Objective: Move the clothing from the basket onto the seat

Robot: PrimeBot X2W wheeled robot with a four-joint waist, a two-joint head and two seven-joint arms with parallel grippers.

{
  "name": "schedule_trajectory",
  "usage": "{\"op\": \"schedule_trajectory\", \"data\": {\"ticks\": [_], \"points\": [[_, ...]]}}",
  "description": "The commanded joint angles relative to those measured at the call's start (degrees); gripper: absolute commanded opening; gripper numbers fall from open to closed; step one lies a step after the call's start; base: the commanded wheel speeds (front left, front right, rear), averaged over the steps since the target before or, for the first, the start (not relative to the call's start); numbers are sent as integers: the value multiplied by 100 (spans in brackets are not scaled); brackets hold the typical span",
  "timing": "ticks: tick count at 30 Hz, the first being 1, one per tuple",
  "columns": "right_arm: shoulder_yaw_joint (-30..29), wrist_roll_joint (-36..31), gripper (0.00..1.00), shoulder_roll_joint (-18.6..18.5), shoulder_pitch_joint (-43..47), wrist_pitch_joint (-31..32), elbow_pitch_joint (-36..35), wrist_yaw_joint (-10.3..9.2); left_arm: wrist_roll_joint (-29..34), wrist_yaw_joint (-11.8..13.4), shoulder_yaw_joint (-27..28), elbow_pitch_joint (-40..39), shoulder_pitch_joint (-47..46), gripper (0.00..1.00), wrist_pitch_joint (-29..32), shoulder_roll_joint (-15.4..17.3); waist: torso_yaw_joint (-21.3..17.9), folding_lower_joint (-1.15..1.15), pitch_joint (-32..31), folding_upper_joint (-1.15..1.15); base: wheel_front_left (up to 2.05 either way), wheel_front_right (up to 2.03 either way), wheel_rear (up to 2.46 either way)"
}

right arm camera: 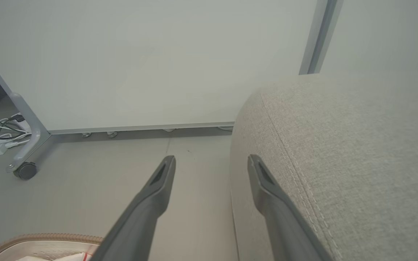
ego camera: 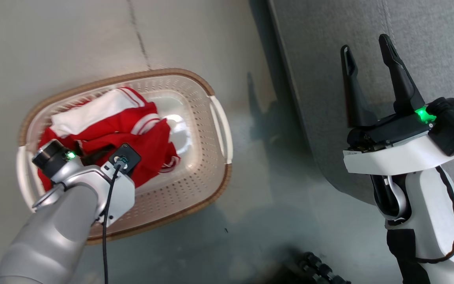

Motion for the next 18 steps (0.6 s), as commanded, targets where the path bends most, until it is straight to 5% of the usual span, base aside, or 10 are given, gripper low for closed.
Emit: {"op": "schedule_trajectory", "data": {"ticks": [1, 6, 7, 8, 9, 18], "points": [[24, 61, 100, -10, -58, -44, 26, 13, 66, -22, -47, 88, -166, 100, 18, 110, -306, 0, 311, 0, 0, 0, 0], [87, 229, 100, -13, -101, -69, 11, 12, 195, 98, -175, 512, -395, 100, 287, 237, -449, 0, 438, 0, 0, 0, 0], [96, 249, 100, -13, -105, -70, -5, 13, 215, 126, -200, 563, -425, 85, 324, 245, -465, 0, 445, 0, 0, 0, 0], [103, 268, 100, -12, -105, -69, -16, 12, 195, 137, -205, 600, -452, 14, 325, 252, -476, 0, 450, 0, 0, 0, 0], [99, 277, 100, -13, -100, -69, -25, 13, 207, 158, -224, 636, -477, 0, 335, 267, -480, 0, 450, 0, 0, 0, 0], [-28, 122, 100, -15, 17, -69, 37, 12, -38, 217, -171, 660, -532, 0, -150, 46, -183, 0, 95, 0, 0, 0, 0]]}}
